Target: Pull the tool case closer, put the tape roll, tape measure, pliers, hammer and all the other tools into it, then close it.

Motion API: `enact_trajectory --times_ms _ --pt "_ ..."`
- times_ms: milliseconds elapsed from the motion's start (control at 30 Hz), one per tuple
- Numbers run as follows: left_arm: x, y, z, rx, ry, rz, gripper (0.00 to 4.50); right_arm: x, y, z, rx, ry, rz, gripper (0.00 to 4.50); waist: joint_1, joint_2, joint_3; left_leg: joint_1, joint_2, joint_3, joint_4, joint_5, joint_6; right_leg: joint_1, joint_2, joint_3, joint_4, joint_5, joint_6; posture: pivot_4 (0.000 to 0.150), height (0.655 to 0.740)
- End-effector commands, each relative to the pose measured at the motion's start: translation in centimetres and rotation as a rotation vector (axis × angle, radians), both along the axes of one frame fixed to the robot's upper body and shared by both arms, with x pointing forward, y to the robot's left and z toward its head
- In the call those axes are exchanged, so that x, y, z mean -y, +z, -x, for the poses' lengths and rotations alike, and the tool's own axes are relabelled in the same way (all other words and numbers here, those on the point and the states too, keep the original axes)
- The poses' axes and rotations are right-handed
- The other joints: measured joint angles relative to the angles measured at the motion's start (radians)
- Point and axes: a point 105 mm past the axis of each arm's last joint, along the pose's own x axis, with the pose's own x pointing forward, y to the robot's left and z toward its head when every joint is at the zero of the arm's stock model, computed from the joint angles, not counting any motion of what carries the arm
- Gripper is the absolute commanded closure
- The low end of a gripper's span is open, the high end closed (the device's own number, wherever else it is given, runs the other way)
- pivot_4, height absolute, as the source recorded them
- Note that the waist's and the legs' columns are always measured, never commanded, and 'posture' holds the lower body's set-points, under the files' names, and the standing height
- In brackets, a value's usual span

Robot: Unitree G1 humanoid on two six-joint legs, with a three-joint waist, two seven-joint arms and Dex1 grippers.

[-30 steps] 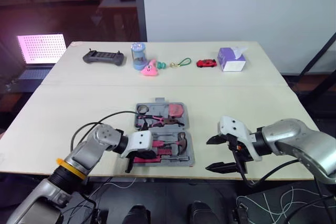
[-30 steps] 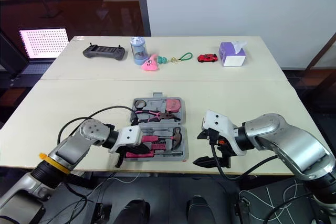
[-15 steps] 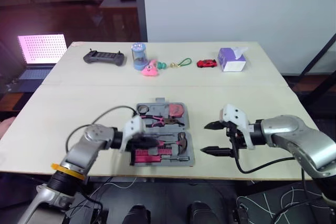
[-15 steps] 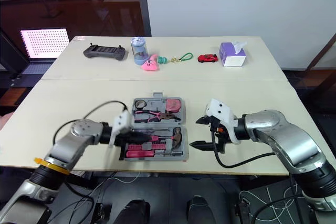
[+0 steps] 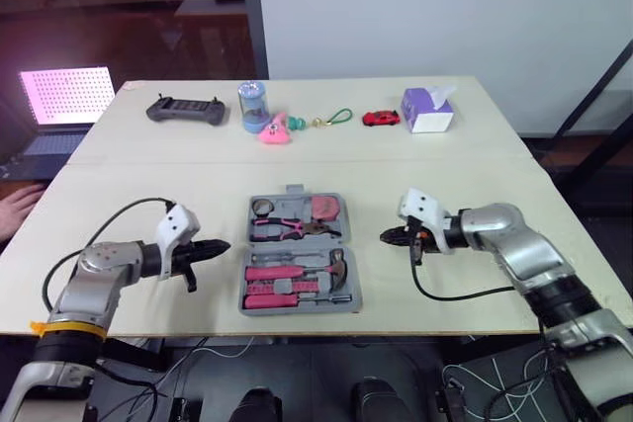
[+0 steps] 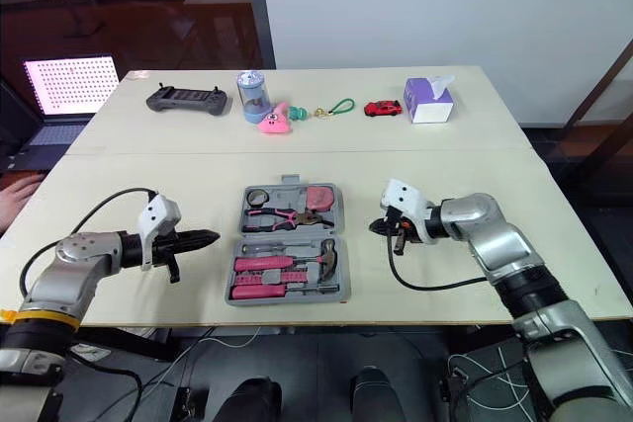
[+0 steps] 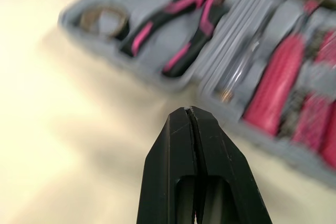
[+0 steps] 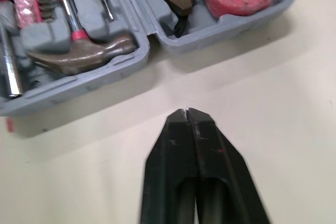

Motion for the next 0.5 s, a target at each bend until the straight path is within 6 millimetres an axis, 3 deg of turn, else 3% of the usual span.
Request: enact_trajectory --times_ms 33,267,500 --pt "0.2 -0.8 -0.5 0.014 -0.008 -0.037 4.5 -0.8 -0.3 -1.1 0.043 0.057 0.053 4.46 -0.001 0.0 0.0 0.0 0.0 0.0 0.0 0.0 -0.001 0.0 0.0 0.0 0.0 0.0 0.0 0.15 0.74" --pt "2.1 -1.7 -1.8 0.018 -0.035 -0.025 4.5 -2.9 -2.3 -1.6 0.028 0.142 0.092 4.46 -0.008 0.0 0.0 0.0 0.0 0.0 0.0 0.001 -0.002 0.0 0.0 0.0 0.001 0.0 0.0 0.15 0.74" --pt "5.7 -2.3 -2.4 0.009 -0.118 -0.003 4.5 -6.2 -3.0 -2.1 0.057 0.216 0.07 4.46 -0.02 0.001 -0.001 0.001 0.0 0.0 0.0 0.001 -0.002 -0.001 0.0 0.0 0.003 0.0 0.0 0.15 0.74"
